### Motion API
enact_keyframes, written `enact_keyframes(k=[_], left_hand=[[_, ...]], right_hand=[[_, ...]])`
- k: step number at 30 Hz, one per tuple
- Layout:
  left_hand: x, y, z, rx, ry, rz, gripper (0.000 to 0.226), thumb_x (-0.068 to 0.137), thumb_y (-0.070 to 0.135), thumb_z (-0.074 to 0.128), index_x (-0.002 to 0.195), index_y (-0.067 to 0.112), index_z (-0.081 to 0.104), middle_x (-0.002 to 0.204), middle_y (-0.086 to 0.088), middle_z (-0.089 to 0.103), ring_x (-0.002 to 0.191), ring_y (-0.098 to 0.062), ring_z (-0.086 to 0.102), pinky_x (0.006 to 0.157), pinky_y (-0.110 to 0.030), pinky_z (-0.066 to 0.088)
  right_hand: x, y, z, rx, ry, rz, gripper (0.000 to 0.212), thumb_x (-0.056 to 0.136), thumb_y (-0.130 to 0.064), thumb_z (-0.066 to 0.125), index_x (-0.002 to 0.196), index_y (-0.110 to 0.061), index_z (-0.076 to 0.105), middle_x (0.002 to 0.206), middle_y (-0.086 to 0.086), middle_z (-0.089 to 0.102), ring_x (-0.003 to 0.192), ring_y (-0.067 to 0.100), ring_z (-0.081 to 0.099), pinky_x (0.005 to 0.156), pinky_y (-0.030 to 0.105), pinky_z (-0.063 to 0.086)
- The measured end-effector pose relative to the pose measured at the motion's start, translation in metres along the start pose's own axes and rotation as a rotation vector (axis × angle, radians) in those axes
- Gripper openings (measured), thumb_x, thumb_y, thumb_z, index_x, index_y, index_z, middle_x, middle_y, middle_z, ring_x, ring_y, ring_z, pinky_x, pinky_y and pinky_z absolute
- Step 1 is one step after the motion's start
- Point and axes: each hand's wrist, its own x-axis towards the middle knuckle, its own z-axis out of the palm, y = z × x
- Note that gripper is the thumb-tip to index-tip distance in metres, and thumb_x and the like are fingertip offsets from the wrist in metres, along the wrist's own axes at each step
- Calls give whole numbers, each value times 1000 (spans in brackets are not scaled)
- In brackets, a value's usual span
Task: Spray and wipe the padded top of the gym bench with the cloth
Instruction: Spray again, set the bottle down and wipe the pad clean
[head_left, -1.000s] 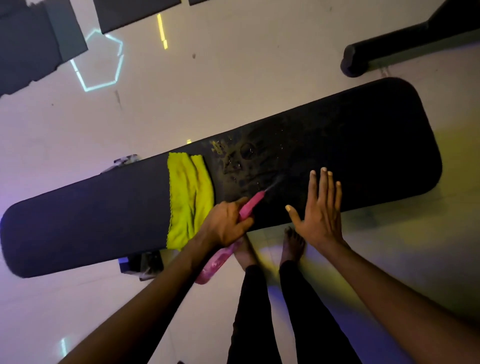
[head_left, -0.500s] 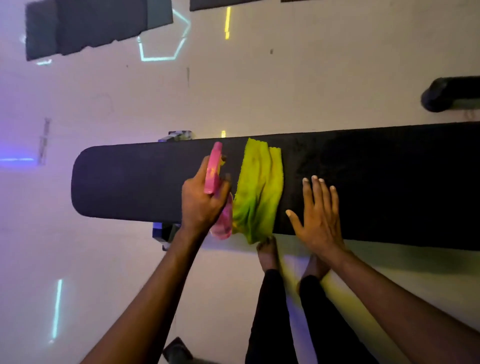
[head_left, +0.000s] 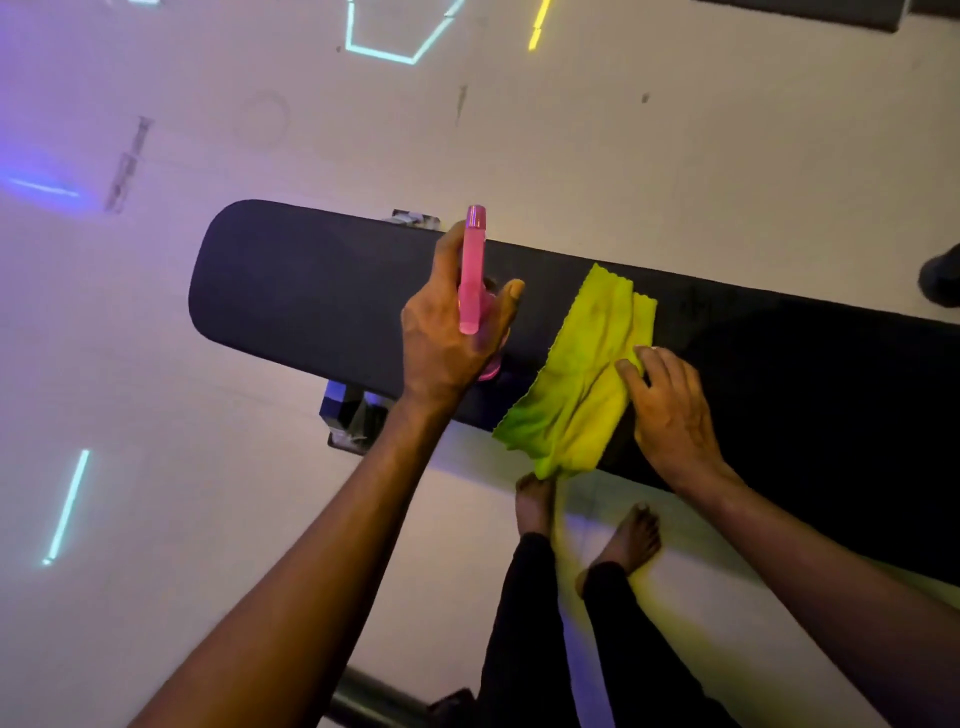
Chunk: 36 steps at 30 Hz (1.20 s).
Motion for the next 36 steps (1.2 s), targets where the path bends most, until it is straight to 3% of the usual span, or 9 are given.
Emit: enact_keyframes(k=[3,7,11,14,18,22,26,30,36], left_hand=[[-11,-5,-4,-2,18,-12,50,95,19,72,136,-4,54,86,0,73,67,-15,70,67,-21,58],[-3,-5,-8,-25,82,-47,44,95,16,71,127,-10,59,80,-14,73,66,-21,70,67,-35,61],[5,-4,-7,-18,49,-7,62,94,18,75,143,-6,47,98,-13,75,78,-18,74,75,-22,61],[0,-7,-5,12,29,-9,78,90,23,79,150,-5,38,121,-7,70,93,-20,75,83,-26,61],[-3,-19,-8,-19,-10,-54,96,83,36,84,155,0,30,126,1,65,100,-5,66,85,-2,48],[-34,-37,-7,-102,8,-188,119,76,42,89,161,13,11,148,-1,48,131,-10,54,106,-29,52],[-109,-44,15,40,176,-347,80,77,46,89,137,18,45,114,-1,53,101,-15,56,85,-38,54],[-163,-21,66,86,-158,-316,38,85,49,78,106,23,61,99,7,56,86,-8,57,70,-40,55],[-153,16,135,267,-400,-193,57,85,48,76,126,13,59,115,-8,61,108,-29,57,92,-44,47]], right_hand=[[3,6,1,-6,0,-13,55,68,14,75,120,-1,69,129,22,66,115,45,63,97,51,53],[8,8,-1,8,27,-29,45,69,9,83,111,-3,72,121,20,70,112,44,65,93,50,54],[19,8,-10,42,37,-48,31,71,5,85,98,-4,74,105,18,71,108,44,66,91,49,55],[24,8,-20,75,14,-61,21,77,-3,85,95,-3,75,105,17,74,110,45,67,94,51,55],[24,5,-32,106,6,-88,18,82,-11,81,97,-4,73,102,14,76,110,43,67,98,51,52],[22,2,-49,195,38,-75,14,82,-7,77,89,-3,66,81,18,69,89,42,67,90,50,52],[15,-2,-65,326,23,-11,12,89,-10,70,94,-4,61,79,15,63,77,40,61,74,43,47],[2,1,-77,393,70,71,12,92,-16,68,100,-10,61,88,11,68,75,41,66,63,40,49],[-28,27,-92,515,111,211,10,93,-18,72,99,-13,66,91,8,69,83,39,69,68,47,56]])
